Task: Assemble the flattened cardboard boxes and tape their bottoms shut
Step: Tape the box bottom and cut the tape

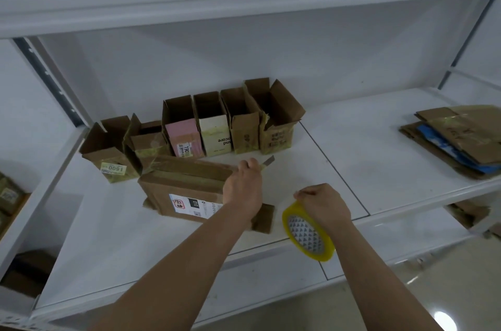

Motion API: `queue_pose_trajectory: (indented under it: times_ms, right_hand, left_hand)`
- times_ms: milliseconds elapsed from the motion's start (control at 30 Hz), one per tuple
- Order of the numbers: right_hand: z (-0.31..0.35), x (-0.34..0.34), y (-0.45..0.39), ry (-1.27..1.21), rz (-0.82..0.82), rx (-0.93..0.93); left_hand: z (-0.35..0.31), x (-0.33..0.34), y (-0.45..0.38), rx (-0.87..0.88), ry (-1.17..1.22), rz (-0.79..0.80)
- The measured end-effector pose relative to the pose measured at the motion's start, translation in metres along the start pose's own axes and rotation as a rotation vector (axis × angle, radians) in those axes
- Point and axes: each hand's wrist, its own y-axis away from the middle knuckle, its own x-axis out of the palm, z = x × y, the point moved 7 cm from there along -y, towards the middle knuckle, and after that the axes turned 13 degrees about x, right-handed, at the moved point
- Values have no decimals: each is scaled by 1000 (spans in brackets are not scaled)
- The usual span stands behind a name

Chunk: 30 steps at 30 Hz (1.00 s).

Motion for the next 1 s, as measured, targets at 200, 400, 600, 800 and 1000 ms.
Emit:
queue_pose_trajectory:
  times_ms: [200,400,600,800,1000]
  right_hand:
    - [-4,-4,-5,-115,140,1]
    - [36,-18,3,-220,219,-116]
    - [76,-3,19,-254,324,-192]
    - [88,15,35,-171,400,-285]
    - [89,9,43,-158,399,-337]
  left_hand:
    - [4,-12,24,231,132,119]
    - [20,-21,70,556,175,253]
    - [70,-41,85,418,320,232]
    - [87,-47,90,132,665,-2]
    - [90,-63,88,-129,863,-235]
